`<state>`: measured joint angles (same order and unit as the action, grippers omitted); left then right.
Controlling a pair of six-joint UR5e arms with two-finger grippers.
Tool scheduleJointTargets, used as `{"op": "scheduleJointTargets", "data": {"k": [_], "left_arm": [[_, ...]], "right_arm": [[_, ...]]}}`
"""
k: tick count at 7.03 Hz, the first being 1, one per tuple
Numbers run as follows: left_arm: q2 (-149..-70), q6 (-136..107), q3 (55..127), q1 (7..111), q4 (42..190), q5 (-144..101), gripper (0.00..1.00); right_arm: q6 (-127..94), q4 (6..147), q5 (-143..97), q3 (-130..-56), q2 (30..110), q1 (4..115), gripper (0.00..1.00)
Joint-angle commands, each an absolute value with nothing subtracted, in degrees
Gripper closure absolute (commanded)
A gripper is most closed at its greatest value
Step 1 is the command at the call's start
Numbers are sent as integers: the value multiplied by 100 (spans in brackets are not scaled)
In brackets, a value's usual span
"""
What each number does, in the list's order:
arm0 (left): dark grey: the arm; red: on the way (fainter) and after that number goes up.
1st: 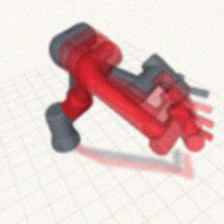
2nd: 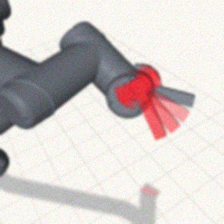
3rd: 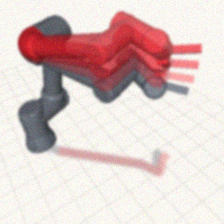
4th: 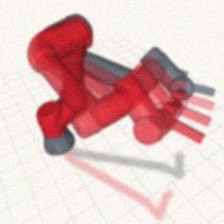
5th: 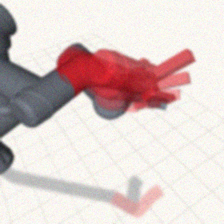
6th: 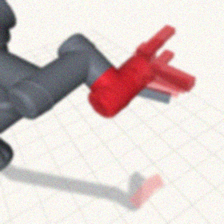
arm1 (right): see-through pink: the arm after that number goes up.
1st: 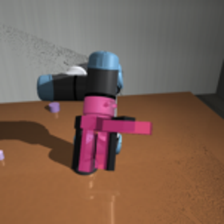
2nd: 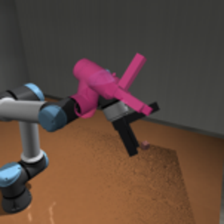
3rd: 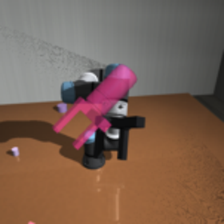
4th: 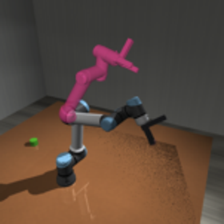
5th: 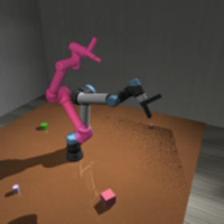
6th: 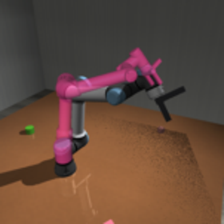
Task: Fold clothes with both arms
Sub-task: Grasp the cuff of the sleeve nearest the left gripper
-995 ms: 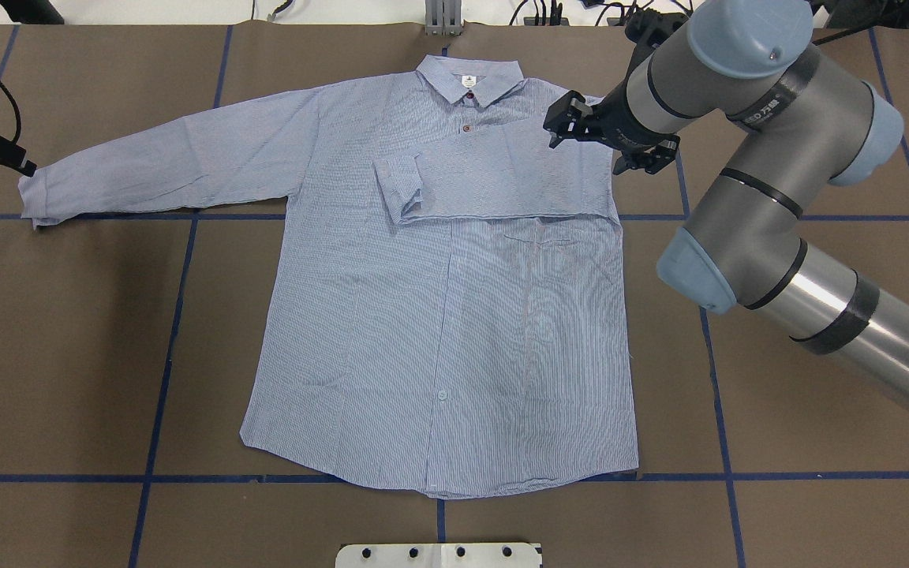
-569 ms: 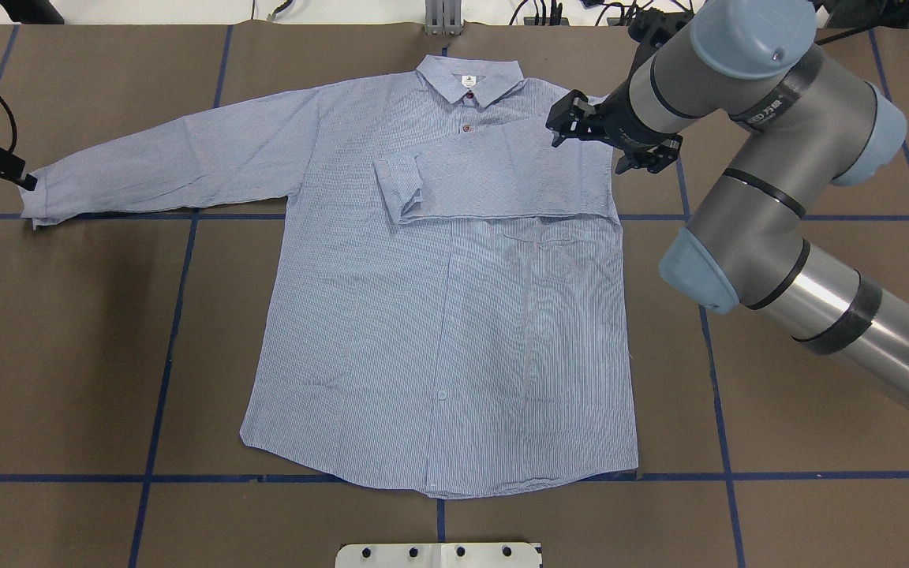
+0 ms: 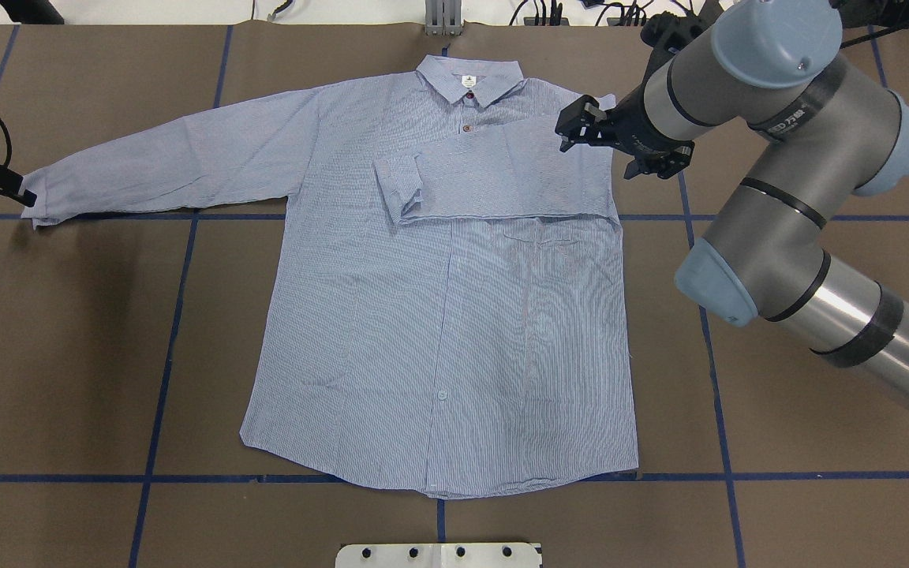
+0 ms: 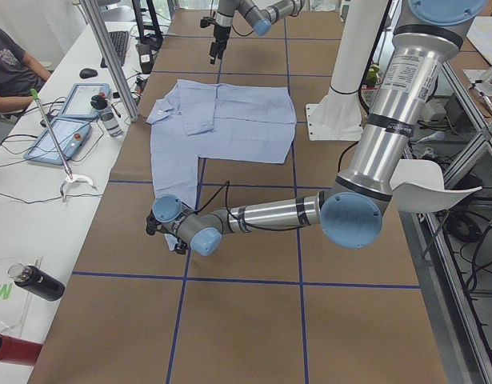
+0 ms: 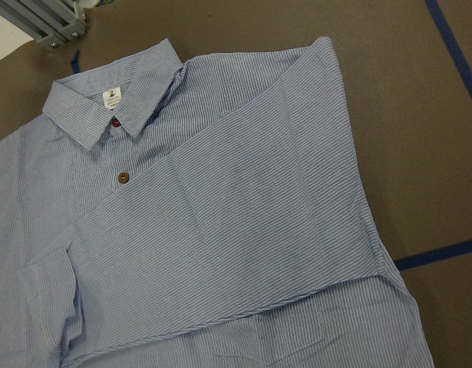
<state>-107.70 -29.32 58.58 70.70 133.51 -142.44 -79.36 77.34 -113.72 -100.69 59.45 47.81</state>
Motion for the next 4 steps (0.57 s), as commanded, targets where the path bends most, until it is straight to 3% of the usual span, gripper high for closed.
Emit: {"op": "scheduleJointTargets", "data": {"k": [1, 4], "left_arm": [[-10828, -2944, 5775, 6944, 13368, -14300, 10], [-10837, -2936, 5608, 6864, 13473, -14282, 28]], "right_arm": [[-7937, 7734, -11364, -10090, 5959, 4781, 1], [-7937, 7734, -11364, -10090, 5977, 4790, 1]]}}
